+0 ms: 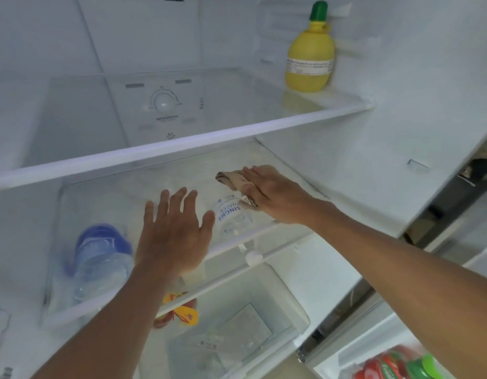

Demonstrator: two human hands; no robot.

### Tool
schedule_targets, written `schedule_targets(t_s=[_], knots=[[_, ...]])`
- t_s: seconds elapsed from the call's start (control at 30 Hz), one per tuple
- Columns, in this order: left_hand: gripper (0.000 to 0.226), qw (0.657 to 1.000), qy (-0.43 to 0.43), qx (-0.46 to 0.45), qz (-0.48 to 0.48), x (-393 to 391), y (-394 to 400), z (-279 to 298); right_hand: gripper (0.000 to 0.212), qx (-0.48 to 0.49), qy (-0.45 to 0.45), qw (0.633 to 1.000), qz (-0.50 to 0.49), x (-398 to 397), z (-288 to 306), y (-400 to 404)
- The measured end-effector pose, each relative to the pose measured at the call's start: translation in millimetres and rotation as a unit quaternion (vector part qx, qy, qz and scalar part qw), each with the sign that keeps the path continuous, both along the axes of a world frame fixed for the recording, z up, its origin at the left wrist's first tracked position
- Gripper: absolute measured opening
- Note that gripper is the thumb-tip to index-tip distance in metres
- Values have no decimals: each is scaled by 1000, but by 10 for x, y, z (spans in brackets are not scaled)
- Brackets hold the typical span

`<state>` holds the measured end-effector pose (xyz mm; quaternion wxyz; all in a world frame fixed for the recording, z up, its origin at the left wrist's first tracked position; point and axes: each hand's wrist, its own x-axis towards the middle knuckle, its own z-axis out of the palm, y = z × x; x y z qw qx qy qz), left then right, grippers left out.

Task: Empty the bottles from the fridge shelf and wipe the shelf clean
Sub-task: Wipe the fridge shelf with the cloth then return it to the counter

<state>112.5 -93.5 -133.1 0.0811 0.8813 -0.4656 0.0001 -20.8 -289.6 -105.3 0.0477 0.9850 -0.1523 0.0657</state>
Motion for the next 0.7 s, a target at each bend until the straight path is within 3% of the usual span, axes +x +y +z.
schedule_targets(t_s=[0.23,0.37,0.53,0.67,0.7], knots=[[69,1000,-1,0,3,-20,-15,18,57,21,28,990,-137,690,60,-439],[66,1000,20,2,7,-15,-17,31,55,7,9,999,-30,367,-1,86],[67,1000,18,3,6,-8,-8,38,51,26,20,999,-29,53,97,175],[67,1000,20,1,8,-29,-25,25,90,6,35,994,-106,587,86,-424],[68,1000,20,2,10,-26,-21,18,87,4,54,991,-120,724,26,-575]])
